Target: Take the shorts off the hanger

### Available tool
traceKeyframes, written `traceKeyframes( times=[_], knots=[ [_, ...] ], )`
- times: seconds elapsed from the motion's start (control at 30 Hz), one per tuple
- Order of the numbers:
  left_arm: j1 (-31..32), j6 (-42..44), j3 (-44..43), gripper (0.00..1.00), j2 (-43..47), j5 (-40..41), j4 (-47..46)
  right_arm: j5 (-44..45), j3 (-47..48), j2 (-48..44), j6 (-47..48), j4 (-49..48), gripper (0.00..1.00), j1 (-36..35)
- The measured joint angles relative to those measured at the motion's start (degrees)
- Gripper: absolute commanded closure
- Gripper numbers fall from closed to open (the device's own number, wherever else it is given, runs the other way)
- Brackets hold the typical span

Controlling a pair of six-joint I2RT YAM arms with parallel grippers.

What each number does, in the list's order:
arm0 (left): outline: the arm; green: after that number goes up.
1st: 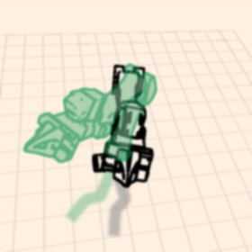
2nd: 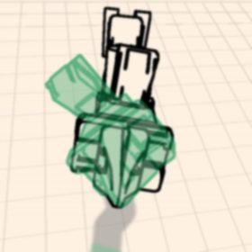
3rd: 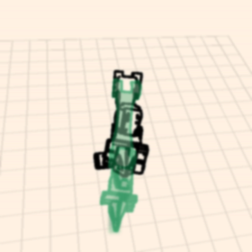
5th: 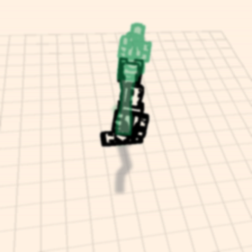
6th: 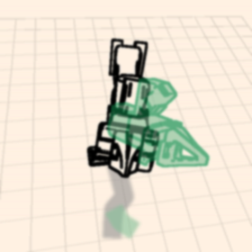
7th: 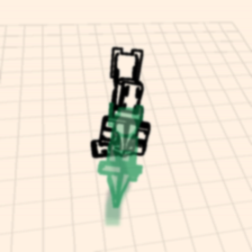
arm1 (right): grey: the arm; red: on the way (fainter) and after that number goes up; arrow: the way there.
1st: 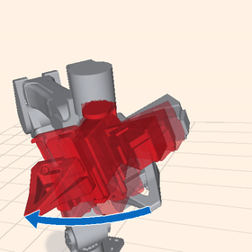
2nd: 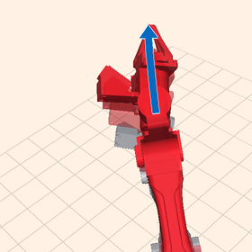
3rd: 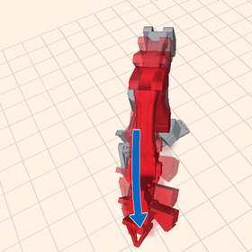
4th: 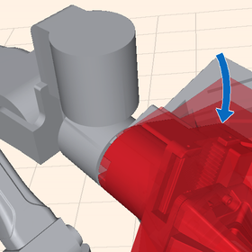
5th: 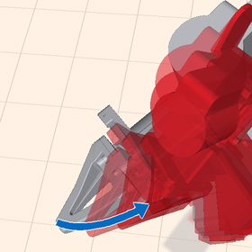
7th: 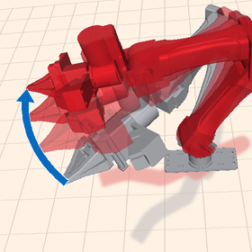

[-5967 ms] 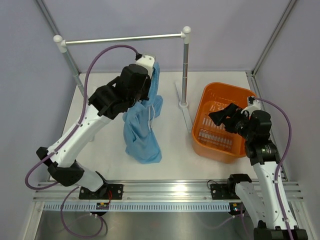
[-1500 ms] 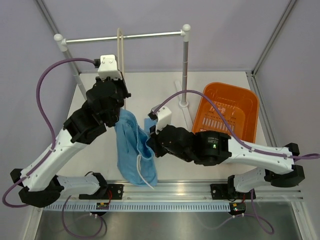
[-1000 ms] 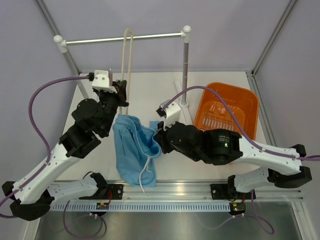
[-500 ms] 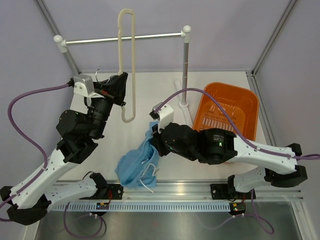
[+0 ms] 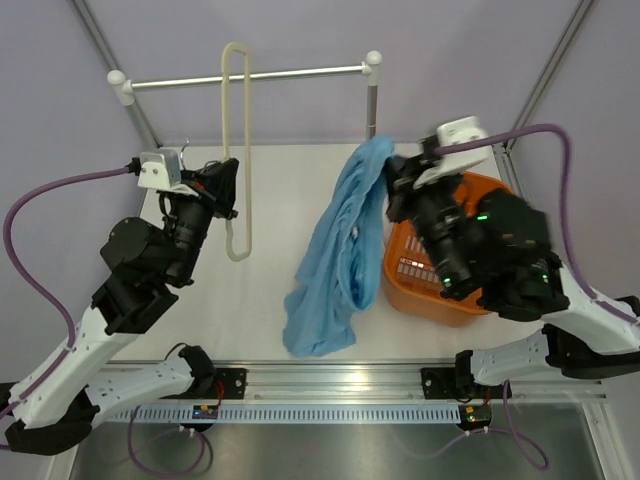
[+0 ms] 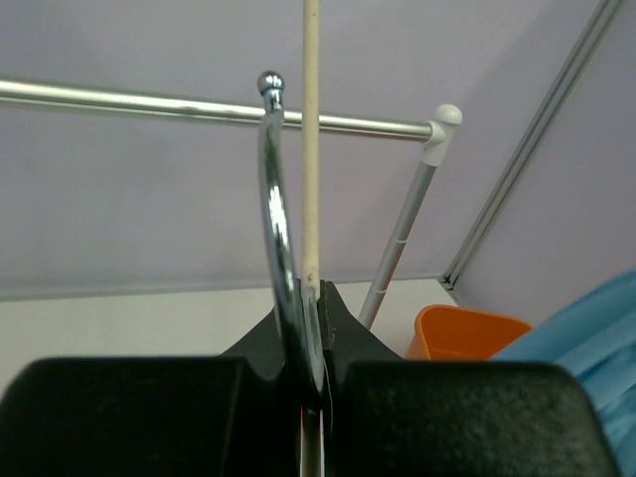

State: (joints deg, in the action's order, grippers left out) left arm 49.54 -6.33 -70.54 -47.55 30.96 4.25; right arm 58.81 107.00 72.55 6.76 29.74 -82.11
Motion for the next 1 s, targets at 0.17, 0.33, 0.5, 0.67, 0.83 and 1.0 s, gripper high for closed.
traceKeyframes(
  times=[0.17, 0.33, 0.5, 0.67, 0.83, 1.0],
  knots=[
    [0.0, -0.98, 2.97, 1.0, 3.74, 1.16, 3.87, 5.14, -0.46, -5.81, 32.2, -36.7, 1.0, 0.0],
    [0.0, -1.31, 5.84, 1.0, 6.25, 1.68, 6.93, 4.26, -0.28, -12.61, 49.94, -57.83, 1.0, 0.0],
    [0.0, -1.57, 7.52, 1.0, 6.32, 1.62, 8.92, 2.05, -0.72, -17.14, 62.93, -74.51, 1.0, 0.02],
    [0.0, -1.75, 8.24, 1.0, 6.32, 1.51, 9.97, 1.77, -7.82, -20.09, 66.64, -79.67, 1.0, 0.04],
    [0.0, -2.45, 8.28, 1.0, 6.32, 1.14, 10.29, 2.21, -13.94, -21.14, 62.31, -74.44, 1.0, 0.02],
    [0.0, -2.82, 8.28, 1.0, 6.54, 0.92, 10.32, 2.54, -14.36, -20.31, 58.03, -68.48, 1.0, 0.09]
  ],
)
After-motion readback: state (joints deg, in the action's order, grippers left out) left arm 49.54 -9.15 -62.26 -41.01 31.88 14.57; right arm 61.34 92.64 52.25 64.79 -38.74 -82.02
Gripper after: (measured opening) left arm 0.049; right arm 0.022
